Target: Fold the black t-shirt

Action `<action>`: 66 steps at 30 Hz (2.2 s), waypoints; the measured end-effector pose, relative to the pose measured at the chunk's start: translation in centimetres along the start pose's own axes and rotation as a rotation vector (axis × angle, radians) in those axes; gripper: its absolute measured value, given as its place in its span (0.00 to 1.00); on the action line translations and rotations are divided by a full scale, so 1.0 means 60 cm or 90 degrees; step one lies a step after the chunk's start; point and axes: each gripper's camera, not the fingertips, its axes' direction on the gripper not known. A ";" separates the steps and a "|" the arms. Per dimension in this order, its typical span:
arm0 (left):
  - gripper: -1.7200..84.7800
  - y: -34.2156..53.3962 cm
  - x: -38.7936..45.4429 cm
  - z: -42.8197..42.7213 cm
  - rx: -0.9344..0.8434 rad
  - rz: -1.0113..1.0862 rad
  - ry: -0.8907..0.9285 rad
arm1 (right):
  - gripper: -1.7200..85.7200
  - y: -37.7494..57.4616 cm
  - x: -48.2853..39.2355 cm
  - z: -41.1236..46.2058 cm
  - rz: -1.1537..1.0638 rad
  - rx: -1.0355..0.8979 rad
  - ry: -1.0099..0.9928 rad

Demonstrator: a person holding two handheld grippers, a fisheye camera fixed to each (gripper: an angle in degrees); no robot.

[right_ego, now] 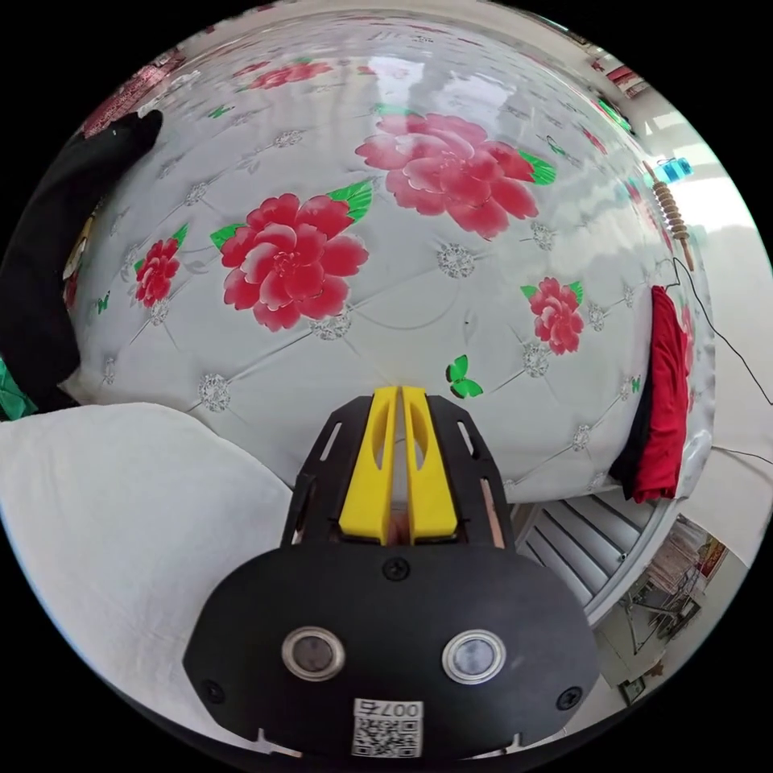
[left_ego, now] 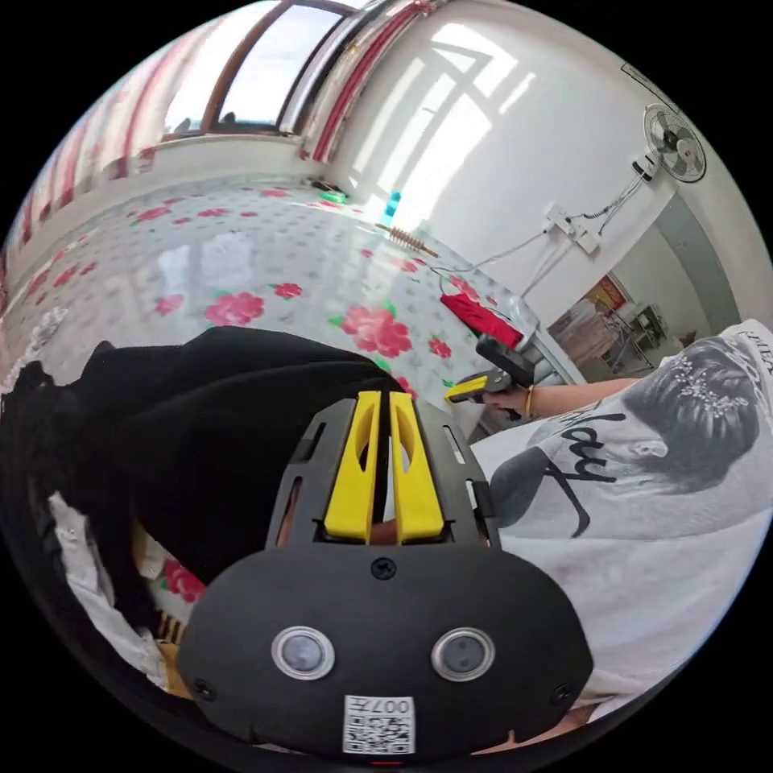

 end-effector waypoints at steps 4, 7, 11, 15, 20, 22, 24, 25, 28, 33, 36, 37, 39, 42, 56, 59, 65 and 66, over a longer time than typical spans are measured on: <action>0.01 -0.004 0.045 0.067 -0.061 0.001 -0.013 | 0.02 0.033 0.036 -0.006 0.002 0.014 -0.088; 0.02 0.023 0.028 0.053 -0.077 -0.033 -0.111 | 0.03 0.065 0.063 -0.033 0.014 0.102 -0.189; 0.04 0.097 -0.049 0.019 -0.090 -0.219 -0.188 | 0.06 0.086 0.069 -0.070 -0.042 0.199 -0.256; 0.09 0.164 -0.078 -0.009 -0.065 -0.365 -0.227 | 0.08 0.075 0.038 -0.095 -0.154 0.241 -0.273; 0.10 0.190 -0.069 0.011 -0.086 -0.400 -0.272 | 0.08 0.043 -0.024 -0.061 -0.270 0.185 -0.219; 0.11 0.191 -0.064 0.017 -0.081 -0.399 -0.269 | 0.06 0.028 -0.032 -0.026 -0.277 0.119 -0.169; 0.11 0.191 -0.057 0.012 -0.061 -0.400 -0.264 | 0.04 0.017 -0.010 -0.028 -0.274 0.106 -0.202; 0.11 0.191 -0.056 0.010 -0.058 -0.400 -0.268 | 0.04 0.013 0.020 -0.049 -0.252 0.140 -0.212; 0.11 0.192 -0.052 0.008 -0.063 -0.395 -0.296 | 0.03 0.006 0.127 -0.112 -0.125 0.265 -0.189; 0.13 0.190 -0.059 0.025 -0.075 -0.394 -0.297 | 0.04 0.010 0.231 -0.158 -0.015 0.337 -0.088; 0.13 0.185 -0.063 0.039 -0.102 -0.380 -0.333 | 0.06 0.030 0.201 -0.159 -0.076 0.336 -0.113; 0.13 0.185 -0.064 0.041 -0.110 -0.374 -0.343 | 0.06 0.037 0.170 -0.150 -0.127 0.320 -0.156; 0.12 0.182 -0.073 0.052 -0.145 -0.357 -0.377 | 0.08 0.047 0.107 -0.130 -0.225 0.287 -0.221; 0.12 0.177 -0.090 0.063 -0.179 -0.358 -0.363 | 0.10 0.053 -0.011 -0.099 -0.400 0.225 -0.252; 0.02 0.152 -0.098 0.080 -0.190 -0.379 -0.355 | 0.03 -0.021 -0.126 0.012 -0.555 0.016 -0.243; 0.01 0.154 -0.084 0.047 -0.128 -0.379 -0.352 | 0.02 -0.008 0.038 -0.049 -0.383 0.149 -0.293; 0.01 0.145 -0.071 0.026 -0.096 -0.345 -0.351 | 0.03 0.113 0.310 -0.035 -0.154 0.197 -0.236; 0.01 0.141 -0.071 0.029 -0.097 -0.340 -0.352 | 0.04 0.134 0.331 -0.021 -0.135 0.192 -0.222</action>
